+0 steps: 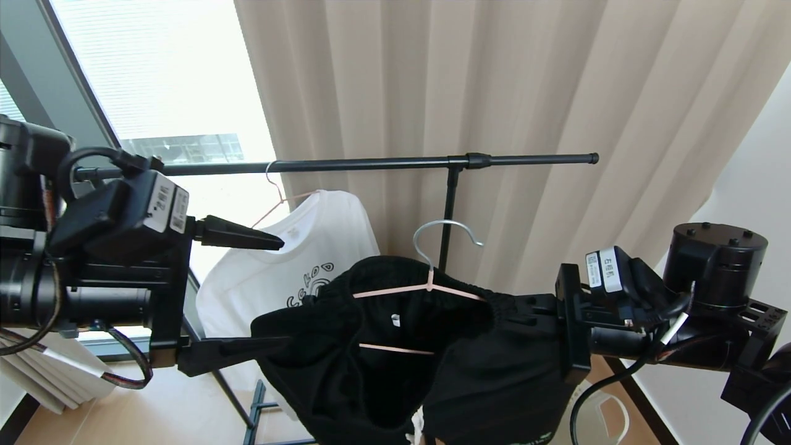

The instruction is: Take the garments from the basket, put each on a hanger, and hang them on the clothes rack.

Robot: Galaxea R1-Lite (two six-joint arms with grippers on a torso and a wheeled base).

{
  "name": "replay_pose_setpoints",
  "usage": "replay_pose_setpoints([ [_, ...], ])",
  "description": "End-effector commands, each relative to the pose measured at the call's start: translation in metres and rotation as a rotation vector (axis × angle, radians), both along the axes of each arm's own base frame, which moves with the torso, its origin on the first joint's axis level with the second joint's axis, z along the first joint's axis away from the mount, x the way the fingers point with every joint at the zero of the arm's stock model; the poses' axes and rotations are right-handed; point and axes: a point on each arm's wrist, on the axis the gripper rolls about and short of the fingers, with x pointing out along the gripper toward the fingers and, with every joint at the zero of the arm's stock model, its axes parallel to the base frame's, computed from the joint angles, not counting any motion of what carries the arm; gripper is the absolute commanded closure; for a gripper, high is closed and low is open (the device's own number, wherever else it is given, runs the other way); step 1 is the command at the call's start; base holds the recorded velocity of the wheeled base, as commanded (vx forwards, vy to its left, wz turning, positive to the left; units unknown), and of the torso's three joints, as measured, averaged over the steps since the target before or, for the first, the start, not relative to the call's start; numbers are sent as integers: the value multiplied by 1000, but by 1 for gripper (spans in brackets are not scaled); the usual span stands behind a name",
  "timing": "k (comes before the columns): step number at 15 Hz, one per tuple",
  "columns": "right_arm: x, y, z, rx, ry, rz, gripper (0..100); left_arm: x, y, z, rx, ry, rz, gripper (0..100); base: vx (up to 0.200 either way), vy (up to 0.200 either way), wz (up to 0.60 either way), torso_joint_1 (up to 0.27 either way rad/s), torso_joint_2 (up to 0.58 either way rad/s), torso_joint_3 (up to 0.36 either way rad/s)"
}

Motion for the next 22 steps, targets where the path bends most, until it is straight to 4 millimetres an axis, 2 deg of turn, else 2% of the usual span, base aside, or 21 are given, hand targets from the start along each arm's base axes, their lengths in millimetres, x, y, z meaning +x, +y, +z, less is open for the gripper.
replay_pose_setpoints([
  [1,-1,0,0,0,-1,4,100,16,-14,-20,39,68,-35,0,0,0,0,0,0,0],
  [5,-3,0,0,5,0,26,100,25,-27,-33,66,107,-60,0,0,0,0,0,0,0],
  [9,-10,3,2,8,-5,48,100,38,-39,-39,80,75,-54,0,0,0,0,0,0,0],
  [14,-14,5,5,12,-12,63,100,37,-53,-35,74,90,-62,0,0,0,0,0,0,0],
  [22,-20,5,8,22,-19,98,100,35,-63,-39,90,106,-80,0,0,0,0,0,0,0],
])
